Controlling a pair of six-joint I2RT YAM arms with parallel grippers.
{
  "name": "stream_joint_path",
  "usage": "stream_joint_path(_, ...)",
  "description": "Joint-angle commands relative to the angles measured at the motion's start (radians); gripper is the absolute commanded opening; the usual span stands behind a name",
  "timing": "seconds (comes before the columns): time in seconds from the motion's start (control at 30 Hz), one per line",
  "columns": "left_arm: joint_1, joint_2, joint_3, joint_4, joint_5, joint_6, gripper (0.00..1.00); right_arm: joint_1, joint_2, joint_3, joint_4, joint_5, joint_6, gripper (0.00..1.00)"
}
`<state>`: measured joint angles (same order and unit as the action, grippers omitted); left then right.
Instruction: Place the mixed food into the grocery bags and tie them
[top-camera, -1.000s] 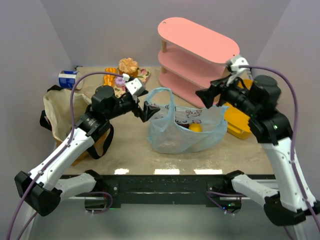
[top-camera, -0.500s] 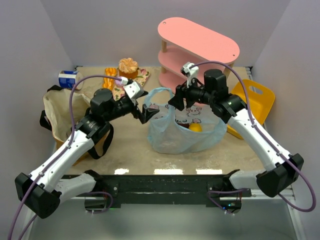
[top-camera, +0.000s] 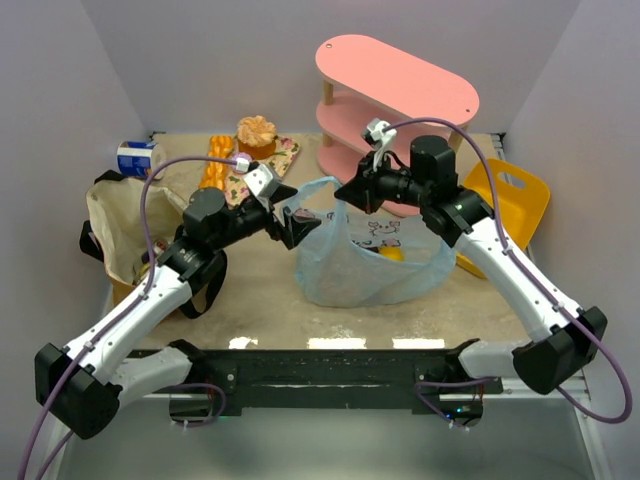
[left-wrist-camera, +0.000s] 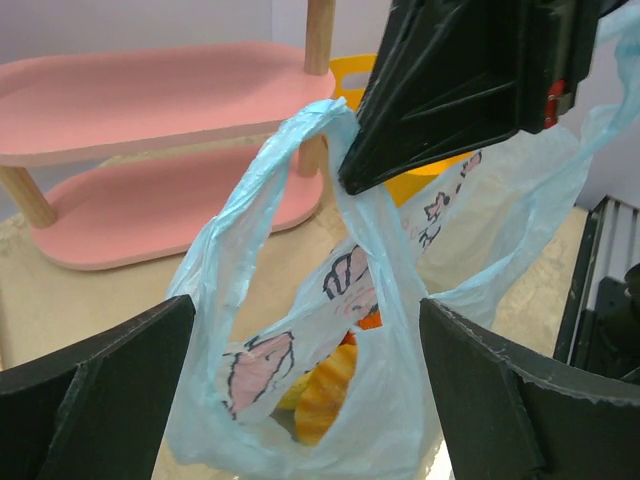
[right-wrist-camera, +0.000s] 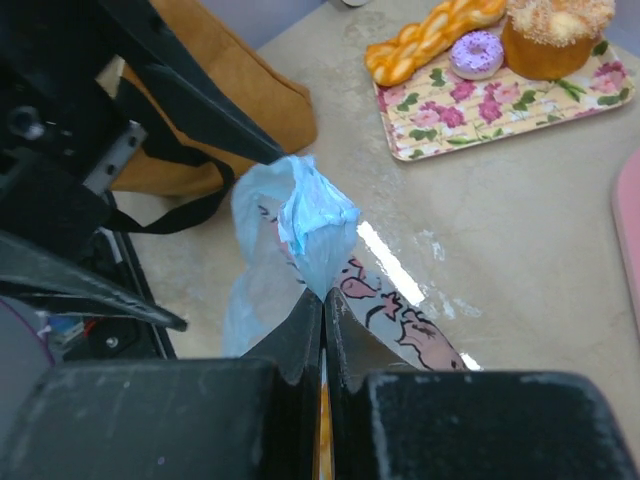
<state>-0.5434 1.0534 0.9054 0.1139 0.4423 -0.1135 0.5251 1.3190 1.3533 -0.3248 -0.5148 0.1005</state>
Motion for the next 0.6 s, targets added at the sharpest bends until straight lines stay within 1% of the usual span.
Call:
stream_joint_path(0.0,0.005,-0.038,-0.095,0.234,-0.022,-0.156,1.00,0.022,-0.066,0.004,0.067,-0.059,0.071,0.00)
stream_joint_path(0.03,0.005,-0.032,-0.106,0.283,-0.001,-0.191,1.00,0.024,-0.069,0.004,0.066,-0.056,0.076,0.00)
stream_joint_path(0.1,0.003,-0.020,-0.121,0.322,0.048,-0.221,1.00,0.035,-0.072,0.000,0.070,-0.050,0.087,0.00)
stream_joint_path(0.23,-0.006,-0.012,-0.157,0.383,0.073,-0.258,1.00,0.056,-0.072,-0.016,0.107,-0.051,0.114,0.00)
stream_joint_path(0.43,-0.004,-0.098,-0.183,0.389,0.003,-0.204,1.00,0.092,-0.060,-0.017,0.153,-0.042,0.140,0.00)
stream_joint_path(0.5,-0.006,-0.098,-0.175,0.380,-0.005,-0.193,1.00,0.099,-0.060,-0.020,0.185,-0.042,0.157,0.00)
stream_joint_path(0.57,-0.004,-0.066,-0.165,0.366,0.021,-0.193,1.00,0.108,-0.049,-0.020,0.204,-0.042,0.175,0.00)
